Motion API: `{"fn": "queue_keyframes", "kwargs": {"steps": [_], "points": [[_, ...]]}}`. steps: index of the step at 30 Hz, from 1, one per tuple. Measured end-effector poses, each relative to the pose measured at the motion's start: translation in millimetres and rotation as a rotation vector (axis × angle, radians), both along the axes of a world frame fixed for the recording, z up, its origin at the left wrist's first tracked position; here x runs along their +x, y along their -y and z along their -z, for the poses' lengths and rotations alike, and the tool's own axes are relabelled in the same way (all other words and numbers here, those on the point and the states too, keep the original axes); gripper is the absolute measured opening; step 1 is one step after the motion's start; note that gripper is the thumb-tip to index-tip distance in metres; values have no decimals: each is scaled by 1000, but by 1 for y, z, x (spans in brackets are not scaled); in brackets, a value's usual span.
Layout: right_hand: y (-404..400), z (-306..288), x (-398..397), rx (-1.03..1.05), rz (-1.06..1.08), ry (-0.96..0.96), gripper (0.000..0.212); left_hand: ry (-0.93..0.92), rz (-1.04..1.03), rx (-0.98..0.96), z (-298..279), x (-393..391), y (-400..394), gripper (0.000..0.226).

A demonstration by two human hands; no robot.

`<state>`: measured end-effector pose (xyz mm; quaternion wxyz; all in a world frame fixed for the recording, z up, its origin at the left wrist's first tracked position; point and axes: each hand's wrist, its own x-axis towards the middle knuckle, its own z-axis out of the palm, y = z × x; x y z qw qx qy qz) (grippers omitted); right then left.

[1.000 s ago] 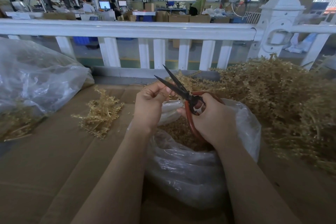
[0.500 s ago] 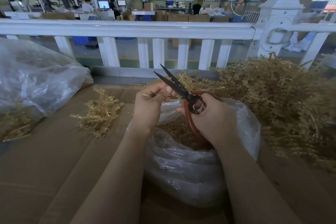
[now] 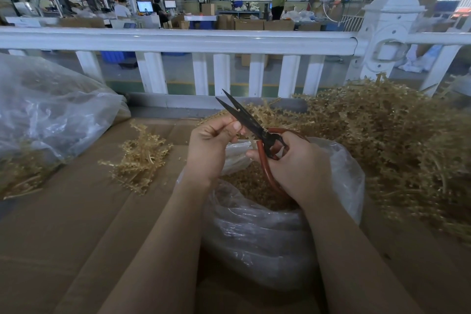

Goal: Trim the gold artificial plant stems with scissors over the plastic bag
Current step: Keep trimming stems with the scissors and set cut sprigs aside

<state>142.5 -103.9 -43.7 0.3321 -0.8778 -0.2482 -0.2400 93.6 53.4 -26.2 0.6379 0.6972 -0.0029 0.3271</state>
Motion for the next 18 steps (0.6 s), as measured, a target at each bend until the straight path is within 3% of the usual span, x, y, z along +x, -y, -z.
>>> {"fn": "queue_keyframes", "kwargs": {"steps": [18], "points": [[0, 3, 3, -1, 22, 39, 64, -19, -22, 53, 1, 2, -4, 16]]}}
